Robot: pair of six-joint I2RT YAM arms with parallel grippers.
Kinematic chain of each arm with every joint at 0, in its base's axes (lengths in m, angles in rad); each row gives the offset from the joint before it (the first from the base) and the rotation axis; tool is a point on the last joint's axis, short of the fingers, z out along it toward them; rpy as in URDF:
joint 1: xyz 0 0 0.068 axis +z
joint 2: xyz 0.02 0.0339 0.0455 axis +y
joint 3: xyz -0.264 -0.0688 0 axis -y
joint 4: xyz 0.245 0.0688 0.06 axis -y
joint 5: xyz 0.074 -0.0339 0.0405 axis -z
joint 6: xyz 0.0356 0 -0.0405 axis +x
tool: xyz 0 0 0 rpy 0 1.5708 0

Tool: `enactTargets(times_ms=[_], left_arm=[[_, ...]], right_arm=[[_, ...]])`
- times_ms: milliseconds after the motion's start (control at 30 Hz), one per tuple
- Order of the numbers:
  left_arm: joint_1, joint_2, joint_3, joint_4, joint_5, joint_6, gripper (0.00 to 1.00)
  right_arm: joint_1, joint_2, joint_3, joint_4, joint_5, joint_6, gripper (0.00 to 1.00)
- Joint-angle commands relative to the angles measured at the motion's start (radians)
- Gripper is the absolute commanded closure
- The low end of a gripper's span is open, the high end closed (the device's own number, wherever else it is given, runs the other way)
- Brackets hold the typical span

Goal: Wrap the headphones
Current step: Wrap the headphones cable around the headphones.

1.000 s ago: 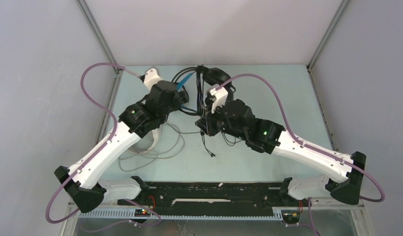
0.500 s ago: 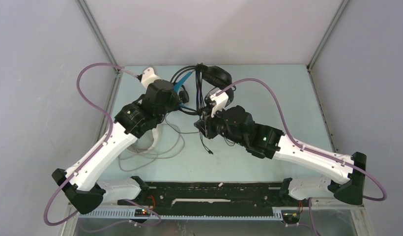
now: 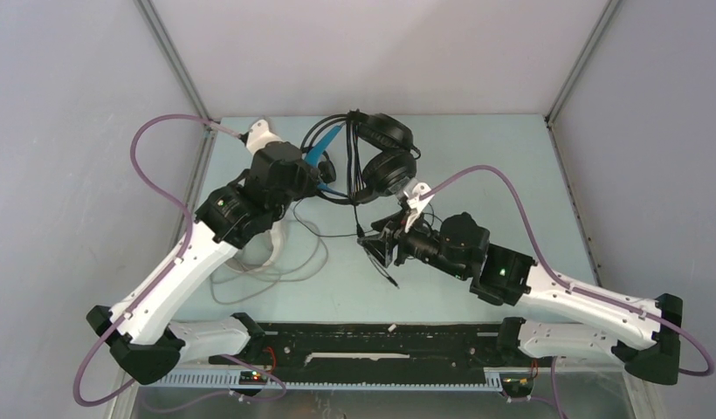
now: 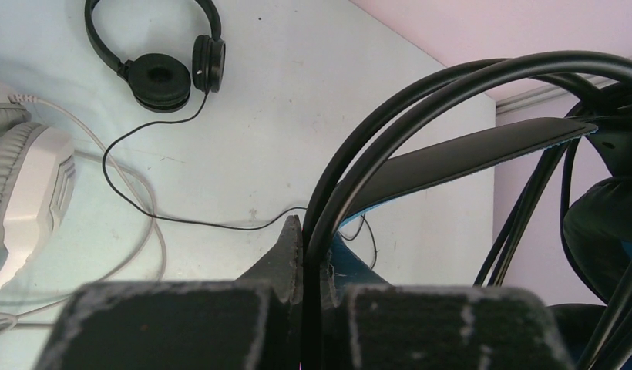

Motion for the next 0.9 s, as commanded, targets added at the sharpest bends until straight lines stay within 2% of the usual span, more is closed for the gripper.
enactTargets(times_ms=[0,200,300,533,700,867], left_arm=[[-0.002,-0.047,0.106,0.111,0.028,-0.063,1.00],[0.000,-0.049,0.129,0.107,0.062,-0.063,1.00],[-0.001,-0.055,0.139,0.105,0.080,-0.063,1.00],[0.000,-0.054,0.167,0.107,0.114,-0.065,1.00],[0.000,-0.062,0.168,0.103,0.129,-0.076,1.00],[-0.001,-0.064,0.165,0.108,0.144,-0.089,1.00]], right_arm=[[0.000,-0.062,-0.072,0.122,-0.056,-0.064,0.46],[0.000,-0.134,-0.266,0.293,-0.078,-0.119,0.39],[-0.001,-0.143,-0.314,0.352,-0.094,-0.154,0.33],[-0.001,-0.111,-0.392,0.522,-0.187,-0.230,0.26],[-0.001,-0.075,-0.413,0.551,-0.163,-0.266,0.26],[-0.003,-0.046,-0.453,0.576,-0.174,-0.298,0.30]])
